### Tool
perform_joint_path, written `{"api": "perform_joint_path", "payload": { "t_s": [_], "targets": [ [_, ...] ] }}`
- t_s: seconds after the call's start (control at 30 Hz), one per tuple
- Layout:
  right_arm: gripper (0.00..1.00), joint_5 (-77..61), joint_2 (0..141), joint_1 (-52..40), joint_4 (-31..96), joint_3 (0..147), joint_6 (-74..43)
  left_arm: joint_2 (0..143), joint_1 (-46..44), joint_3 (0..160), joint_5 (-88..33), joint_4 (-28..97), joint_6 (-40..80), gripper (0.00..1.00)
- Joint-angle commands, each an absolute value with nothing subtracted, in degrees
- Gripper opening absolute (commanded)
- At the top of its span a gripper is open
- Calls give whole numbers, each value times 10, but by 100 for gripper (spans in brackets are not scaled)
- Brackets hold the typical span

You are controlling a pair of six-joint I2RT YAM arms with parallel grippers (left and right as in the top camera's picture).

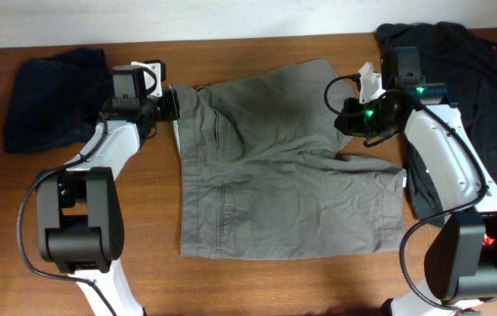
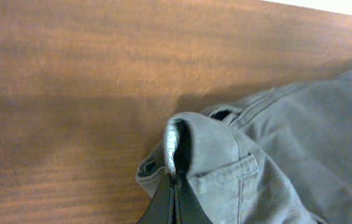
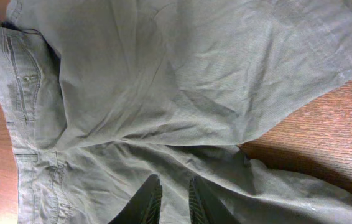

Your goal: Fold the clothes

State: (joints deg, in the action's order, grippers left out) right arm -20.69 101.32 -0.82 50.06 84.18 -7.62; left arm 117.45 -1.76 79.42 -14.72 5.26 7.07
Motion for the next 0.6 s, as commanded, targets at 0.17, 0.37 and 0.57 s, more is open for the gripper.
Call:
{"api": "perform_joint_path", "payload": {
  "t_s": [0.17, 0.37, 0.57],
  "targets": [
    [20, -168, 1014, -12, 501, 843, -73, 1176, 1, 925, -156, 110, 68, 1],
    [21, -143, 1014, -12, 497, 843, -73, 1176, 13, 940, -132, 262, 68, 1],
    [21, -143, 1014, -12, 470, 843, -73, 1176, 15, 940, -23, 326, 68, 6]
  ]
}}
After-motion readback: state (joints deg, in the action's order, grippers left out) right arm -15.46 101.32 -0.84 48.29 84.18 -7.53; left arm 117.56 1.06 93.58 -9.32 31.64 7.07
